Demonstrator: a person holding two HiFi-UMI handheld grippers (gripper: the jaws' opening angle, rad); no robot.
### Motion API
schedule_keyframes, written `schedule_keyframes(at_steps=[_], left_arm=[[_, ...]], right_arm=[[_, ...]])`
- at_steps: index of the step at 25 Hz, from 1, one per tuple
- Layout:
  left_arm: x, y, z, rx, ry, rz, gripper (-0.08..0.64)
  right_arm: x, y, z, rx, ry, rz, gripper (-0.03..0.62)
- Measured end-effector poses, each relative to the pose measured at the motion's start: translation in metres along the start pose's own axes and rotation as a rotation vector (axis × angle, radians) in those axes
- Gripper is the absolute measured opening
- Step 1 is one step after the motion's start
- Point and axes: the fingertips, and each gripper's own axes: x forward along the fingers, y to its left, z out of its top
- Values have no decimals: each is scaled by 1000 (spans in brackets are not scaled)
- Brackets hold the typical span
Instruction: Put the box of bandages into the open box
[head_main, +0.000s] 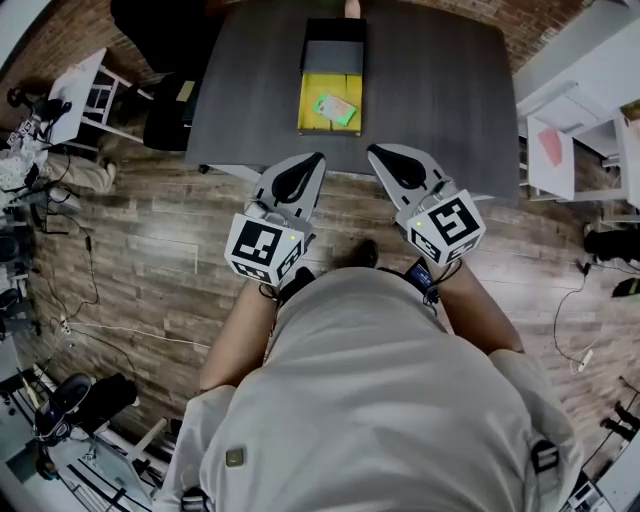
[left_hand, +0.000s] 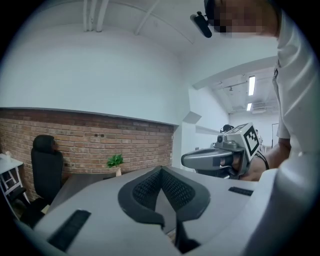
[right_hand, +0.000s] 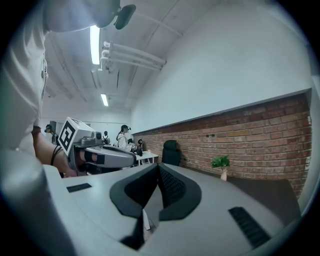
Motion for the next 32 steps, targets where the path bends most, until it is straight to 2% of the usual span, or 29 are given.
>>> schedule_keyframes(at_steps=[8, 22, 26, 32], left_arm=[[-64, 5, 0, 21, -18, -93, 15], [-212, 28, -14, -4, -63, -181, 15], [-230, 32, -17, -17, -71, -196, 15], [-236, 28, -14, -8, -79, -211, 15]], right_arm=[[0, 66, 7, -22, 9, -69, 21], [6, 212, 0, -33, 0, -188, 20], [4, 232, -4, -31, 5, -208, 20], [-7, 238, 1, -42, -4, -231, 20]])
